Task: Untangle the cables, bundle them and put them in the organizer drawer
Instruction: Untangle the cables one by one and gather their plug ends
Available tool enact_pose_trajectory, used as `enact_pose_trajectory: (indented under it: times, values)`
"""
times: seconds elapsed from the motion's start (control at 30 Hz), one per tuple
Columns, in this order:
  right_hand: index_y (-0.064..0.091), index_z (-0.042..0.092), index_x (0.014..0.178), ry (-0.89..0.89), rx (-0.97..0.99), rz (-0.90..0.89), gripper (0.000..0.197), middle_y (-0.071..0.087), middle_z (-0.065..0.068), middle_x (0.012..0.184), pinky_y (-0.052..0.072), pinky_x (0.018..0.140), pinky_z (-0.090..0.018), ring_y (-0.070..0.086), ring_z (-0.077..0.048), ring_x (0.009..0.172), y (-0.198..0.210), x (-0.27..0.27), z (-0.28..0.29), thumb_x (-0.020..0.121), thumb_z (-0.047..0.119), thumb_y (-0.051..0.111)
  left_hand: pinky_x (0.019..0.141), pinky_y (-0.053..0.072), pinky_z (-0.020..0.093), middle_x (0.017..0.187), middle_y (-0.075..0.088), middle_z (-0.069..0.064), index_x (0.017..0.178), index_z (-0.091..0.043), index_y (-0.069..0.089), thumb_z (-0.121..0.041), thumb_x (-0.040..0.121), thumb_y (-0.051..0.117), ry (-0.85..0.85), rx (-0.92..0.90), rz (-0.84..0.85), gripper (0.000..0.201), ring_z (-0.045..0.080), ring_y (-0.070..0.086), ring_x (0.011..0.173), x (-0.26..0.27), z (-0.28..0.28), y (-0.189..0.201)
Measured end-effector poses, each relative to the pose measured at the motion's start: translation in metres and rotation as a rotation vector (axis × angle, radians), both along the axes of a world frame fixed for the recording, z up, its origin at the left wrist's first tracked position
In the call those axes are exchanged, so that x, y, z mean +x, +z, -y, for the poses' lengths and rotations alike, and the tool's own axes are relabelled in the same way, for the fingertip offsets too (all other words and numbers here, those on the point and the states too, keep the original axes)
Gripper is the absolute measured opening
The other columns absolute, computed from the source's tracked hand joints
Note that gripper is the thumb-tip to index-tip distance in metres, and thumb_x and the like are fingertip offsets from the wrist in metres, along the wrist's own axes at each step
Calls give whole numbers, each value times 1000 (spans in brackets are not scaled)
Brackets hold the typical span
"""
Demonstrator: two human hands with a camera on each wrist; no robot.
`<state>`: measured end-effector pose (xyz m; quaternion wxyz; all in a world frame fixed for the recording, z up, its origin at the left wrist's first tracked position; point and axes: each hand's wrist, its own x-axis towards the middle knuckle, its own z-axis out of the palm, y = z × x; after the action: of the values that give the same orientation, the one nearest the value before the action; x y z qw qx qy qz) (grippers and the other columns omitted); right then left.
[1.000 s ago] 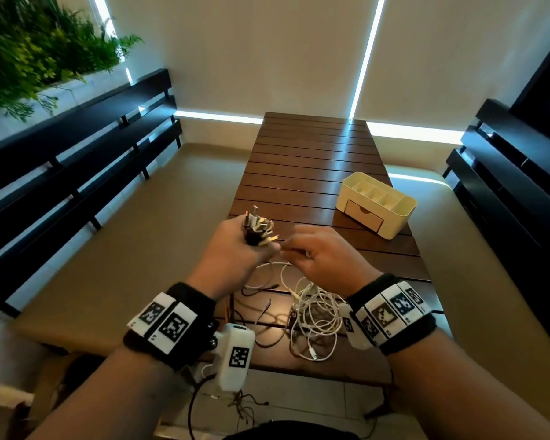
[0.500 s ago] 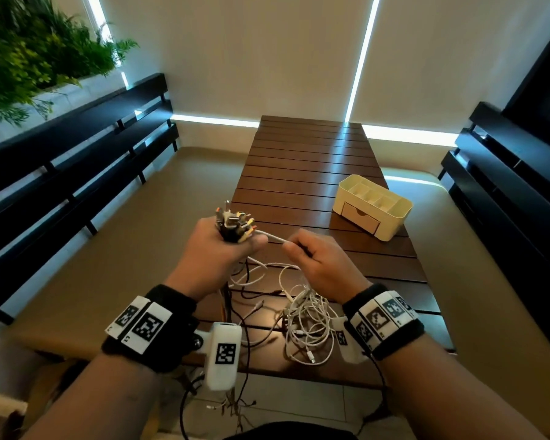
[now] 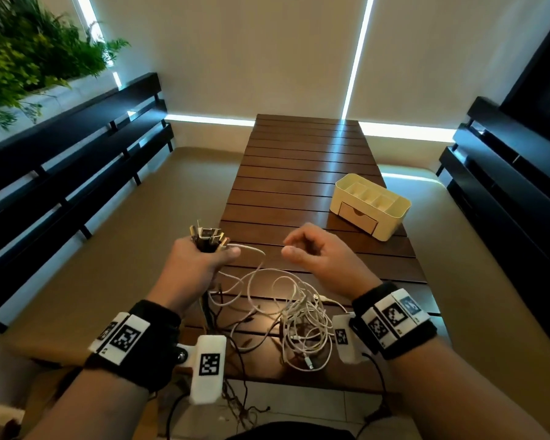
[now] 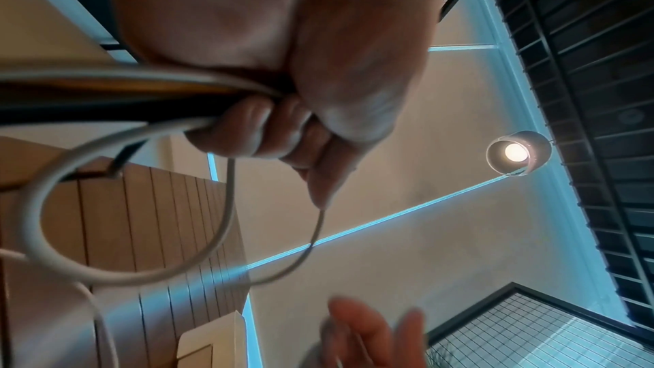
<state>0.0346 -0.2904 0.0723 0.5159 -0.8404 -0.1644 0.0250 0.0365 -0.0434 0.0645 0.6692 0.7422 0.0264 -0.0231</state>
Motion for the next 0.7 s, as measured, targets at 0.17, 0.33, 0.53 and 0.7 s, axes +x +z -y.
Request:
enact_pose_trajectory:
  times: [0.17, 0.33, 0.53, 0.7]
  values:
    - [56, 31, 124, 59, 8, 68, 27, 56, 9, 118, 46, 88, -14, 56, -1, 108, -10, 0, -27, 98, 37, 58, 46, 30, 25, 55, 35, -1, 66, -16, 59, -10, 84, 77, -97, -39, 66, 26, 15, 30, 45, -6, 16, 20]
    - [61, 18, 87, 114, -38, -57, 25, 65, 4, 74, 54, 79, -39, 65, -16, 72, -12, -1, -33, 103, 34, 50, 43, 31, 24, 57, 41, -5, 71, -23, 62, -15, 89, 72, 23, -192, 176, 22, 12, 31, 46, -7, 10, 43]
    - [59, 23, 81, -2, -196, -78, 26, 60, 3, 68, 51, 63, -32, 56, -8, 57, -35, 4, -2, 102, 37, 51, 40, 27, 22, 51, 36, -10, 80, -22, 59, -15, 90, 70, 176, -237, 85, 17, 7, 27, 41, 11, -34, 36]
    - [62, 34, 86, -21, -167, 26, 16, 64, -2, 81, 48, 68, -30, 58, -17, 72, -13, 11, 4, 100, 30, 55, 57, 40, 28, 62, 56, -7, 83, -17, 64, -15, 85, 77, 296, 150, 27, 14, 15, 47, 57, -1, -27, 9]
